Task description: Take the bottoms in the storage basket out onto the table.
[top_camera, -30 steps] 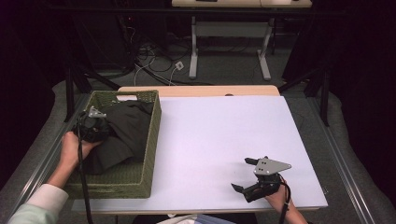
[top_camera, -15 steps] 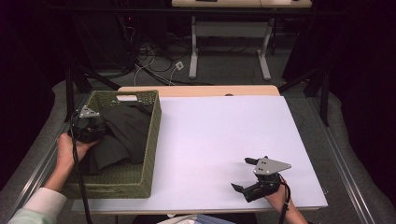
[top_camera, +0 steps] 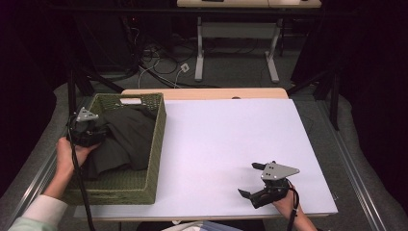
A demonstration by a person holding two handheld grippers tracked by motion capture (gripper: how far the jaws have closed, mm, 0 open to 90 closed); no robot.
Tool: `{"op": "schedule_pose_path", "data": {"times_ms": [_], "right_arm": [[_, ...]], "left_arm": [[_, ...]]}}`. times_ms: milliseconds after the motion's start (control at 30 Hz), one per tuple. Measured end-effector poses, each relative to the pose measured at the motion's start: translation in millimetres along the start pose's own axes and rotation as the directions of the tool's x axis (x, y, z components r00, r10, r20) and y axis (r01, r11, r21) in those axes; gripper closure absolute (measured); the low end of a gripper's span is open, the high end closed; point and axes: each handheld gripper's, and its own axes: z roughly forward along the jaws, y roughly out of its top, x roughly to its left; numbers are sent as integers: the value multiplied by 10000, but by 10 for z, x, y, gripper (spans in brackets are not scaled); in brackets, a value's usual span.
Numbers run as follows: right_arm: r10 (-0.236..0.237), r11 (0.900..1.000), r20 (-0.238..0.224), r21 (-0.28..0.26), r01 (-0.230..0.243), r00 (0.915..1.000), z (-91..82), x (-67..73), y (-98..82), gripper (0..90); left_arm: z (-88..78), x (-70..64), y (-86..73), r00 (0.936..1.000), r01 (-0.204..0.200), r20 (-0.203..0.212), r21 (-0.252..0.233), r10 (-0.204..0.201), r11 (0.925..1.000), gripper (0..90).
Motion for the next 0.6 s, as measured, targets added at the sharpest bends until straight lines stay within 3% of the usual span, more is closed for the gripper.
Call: {"op": "schedule_pose_path", "data": {"times_ms": [600], "right_arm": [[5, 10000, 26, 10, -5, 10000, 3, -5, -3, 0]], "left_arm": [[-150, -2, 70, 10000, 15, 39, -604, -13, 9982, 723]]}}
